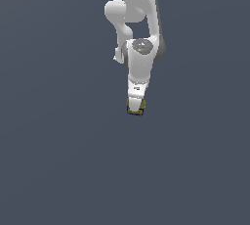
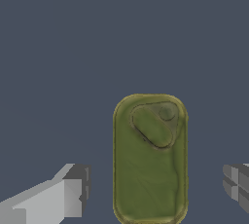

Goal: Pick up the object and move it to a goal position.

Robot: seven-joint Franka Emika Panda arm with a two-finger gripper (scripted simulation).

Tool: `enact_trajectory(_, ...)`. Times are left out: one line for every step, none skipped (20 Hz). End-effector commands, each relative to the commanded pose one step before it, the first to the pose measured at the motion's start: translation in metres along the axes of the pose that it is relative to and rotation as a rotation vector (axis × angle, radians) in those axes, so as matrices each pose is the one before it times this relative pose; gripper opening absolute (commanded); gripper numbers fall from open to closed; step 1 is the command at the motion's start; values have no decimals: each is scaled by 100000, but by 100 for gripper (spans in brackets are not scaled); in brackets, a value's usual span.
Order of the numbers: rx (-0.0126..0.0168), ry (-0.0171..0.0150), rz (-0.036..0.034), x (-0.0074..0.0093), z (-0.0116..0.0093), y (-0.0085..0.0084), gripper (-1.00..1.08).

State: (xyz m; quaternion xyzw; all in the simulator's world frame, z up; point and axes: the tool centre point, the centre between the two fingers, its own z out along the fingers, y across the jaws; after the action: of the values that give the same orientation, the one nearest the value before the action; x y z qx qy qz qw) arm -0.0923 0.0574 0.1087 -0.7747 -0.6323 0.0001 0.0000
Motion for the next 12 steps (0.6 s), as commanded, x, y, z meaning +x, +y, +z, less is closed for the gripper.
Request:
enact_trajectory(-3,-1,3,-12,123,-2,100)
enact_trajectory(0,0,0,-10,164,-5,100)
enact_trajectory(7,10,-68,20,231,-18,100)
enact_trajectory(0,0,0,-17,293,-9,100)
enact_trajectory(10,17,-96,26,358,-25,100)
enact_trajectory(0,0,0,-23,417,-11,100)
enact_trajectory(9,18,-96,20,478,-26,100)
enact_trajectory(5,11,-68,5,533,-19,100)
enact_trajectory(3,7,-69,6,522,-15,100)
enact_trajectory(0,0,0,-24,457,2,100)
enact_trajectory(-3,-4,-69,14,391,-5,100)
enact_trajectory(-5,-10,-47,7,327,1,100)
